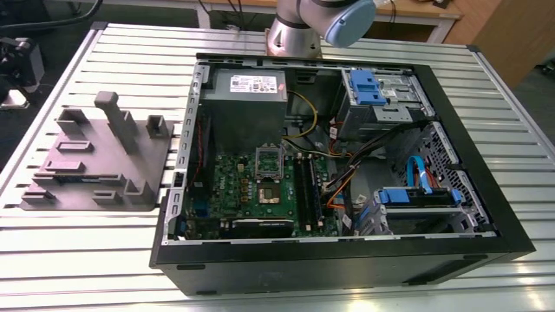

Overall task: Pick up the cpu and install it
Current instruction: 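Pick up the cpu and move it towards the insertion slot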

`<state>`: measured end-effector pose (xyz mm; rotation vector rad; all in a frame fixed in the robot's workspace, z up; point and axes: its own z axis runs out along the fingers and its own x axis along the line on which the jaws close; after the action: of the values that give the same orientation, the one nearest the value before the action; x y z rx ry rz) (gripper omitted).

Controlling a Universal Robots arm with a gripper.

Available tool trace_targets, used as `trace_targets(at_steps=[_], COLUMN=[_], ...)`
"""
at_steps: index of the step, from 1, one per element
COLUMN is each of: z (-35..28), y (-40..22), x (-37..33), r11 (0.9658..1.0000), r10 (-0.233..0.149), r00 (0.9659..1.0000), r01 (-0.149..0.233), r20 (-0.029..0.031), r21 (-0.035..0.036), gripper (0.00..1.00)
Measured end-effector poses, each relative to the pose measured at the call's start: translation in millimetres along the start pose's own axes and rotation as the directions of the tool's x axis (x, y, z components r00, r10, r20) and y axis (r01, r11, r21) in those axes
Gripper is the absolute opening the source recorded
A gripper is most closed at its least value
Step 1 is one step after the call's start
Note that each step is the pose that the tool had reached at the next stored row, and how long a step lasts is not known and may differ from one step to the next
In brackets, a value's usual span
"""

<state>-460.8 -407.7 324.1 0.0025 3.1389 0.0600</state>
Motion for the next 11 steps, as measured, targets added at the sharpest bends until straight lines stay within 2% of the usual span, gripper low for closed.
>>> trace_targets(at_steps=[6,11], z=[-18.0,-37.9], y=[0.9,1.9], x=[-0.1,-0.1], r11=[1.0000,1.0000], r10=[0.000,0.000], r00=[1.0000,1.0000], r01=[0.000,0.000], r20=[0.0000,-0.0001], r21=[0.0000,0.0001], gripper=[0.47,0.47])
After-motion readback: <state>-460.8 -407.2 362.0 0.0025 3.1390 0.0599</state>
